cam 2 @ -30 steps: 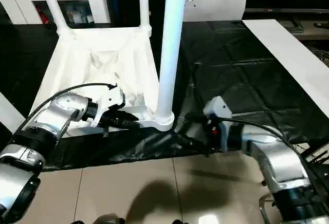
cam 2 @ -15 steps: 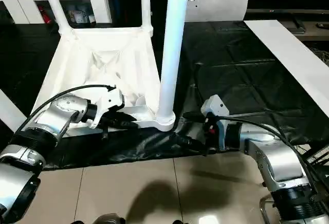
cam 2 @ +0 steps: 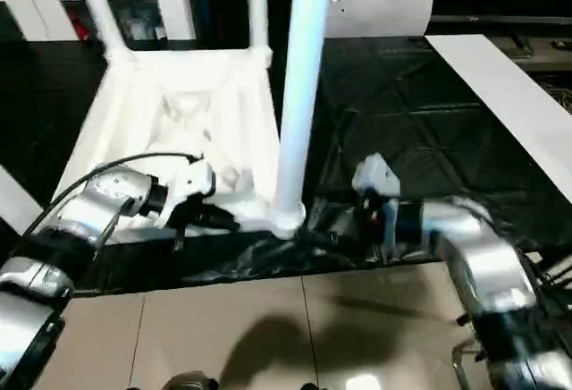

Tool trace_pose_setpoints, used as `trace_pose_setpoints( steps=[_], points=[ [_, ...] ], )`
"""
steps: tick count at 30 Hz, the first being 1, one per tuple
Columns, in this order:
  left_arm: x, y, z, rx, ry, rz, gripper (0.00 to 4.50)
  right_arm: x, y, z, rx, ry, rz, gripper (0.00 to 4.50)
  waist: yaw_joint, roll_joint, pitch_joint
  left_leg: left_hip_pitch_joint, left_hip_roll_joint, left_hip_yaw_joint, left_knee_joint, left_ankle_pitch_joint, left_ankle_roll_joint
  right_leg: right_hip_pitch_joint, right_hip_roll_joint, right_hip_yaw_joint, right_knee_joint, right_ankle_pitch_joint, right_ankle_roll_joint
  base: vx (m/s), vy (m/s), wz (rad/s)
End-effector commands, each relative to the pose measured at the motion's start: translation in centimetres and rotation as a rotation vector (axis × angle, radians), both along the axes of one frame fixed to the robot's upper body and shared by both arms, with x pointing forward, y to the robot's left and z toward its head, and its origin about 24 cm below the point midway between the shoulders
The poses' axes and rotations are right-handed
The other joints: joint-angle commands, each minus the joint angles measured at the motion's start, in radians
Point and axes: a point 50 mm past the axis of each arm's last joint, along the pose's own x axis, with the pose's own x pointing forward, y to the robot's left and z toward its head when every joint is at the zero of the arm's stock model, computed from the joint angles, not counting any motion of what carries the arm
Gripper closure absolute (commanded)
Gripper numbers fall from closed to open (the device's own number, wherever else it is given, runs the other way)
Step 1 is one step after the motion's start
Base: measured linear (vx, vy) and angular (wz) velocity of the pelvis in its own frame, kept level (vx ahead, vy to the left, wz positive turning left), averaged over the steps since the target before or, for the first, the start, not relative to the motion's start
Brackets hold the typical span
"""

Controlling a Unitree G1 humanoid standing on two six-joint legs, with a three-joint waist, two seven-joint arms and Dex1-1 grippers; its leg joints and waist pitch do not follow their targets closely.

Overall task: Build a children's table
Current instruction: Rotate leg to tighten

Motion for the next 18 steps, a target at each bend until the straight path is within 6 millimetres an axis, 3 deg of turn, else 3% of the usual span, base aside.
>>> trace_pose_setpoints(
  steps=[1,8,14,18],
  points=[
    [-0.8,-1.4,-0.2,0.02,0.006,-0.106,4.5,0.0,0.0,-0.1,-0.023,0.015,0.059,0.75,-0.004,-0.002,-0.095,0.008,0.078,-0.027,-0.06,-0.032,0.096,0.071,-0.115,0.091,-0.051,-0.226,-0.056,0.0,0.0,0.0],
    [-1.1,-1.8,-0.1,0.023,-0.007,-0.119,4.5,1.6,1.1,-1.2,-0.093,0.017,0.126,1.37,-0.005,-0.005,-0.093,0.007,0.07,-0.024,-0.06,-0.05,0.078,0.07,-0.113,0.09,-0.058,-0.282,-0.048,0.0,0.0,0.0],
    [-1.2,-1.7,0.1,0.025,-0.01,-0.112,4.5,2.1,1.4,-1.6,-0.104,0.014,0.128,1.93,-0.005,-0.002,-0.097,0.005,0.077,-0.026,-0.056,-0.019,0.093,0.069,-0.114,0.094,-0.043,-0.211,-0.082,0.0,0.0,0.0],
    [-1.2,-1.7,0.0,0.019,-0.007,-0.101,4.5,2.6,1.5,-2.0,-0.103,0.004,0.109,2.22,-0.006,-0.002,-0.096,0.005,0.074,-0.024,-0.056,-0.028,0.093,0.069,-0.115,0.095,-0.045,-0.221,-0.087,0.0,0.0,0.0]
  ],
)
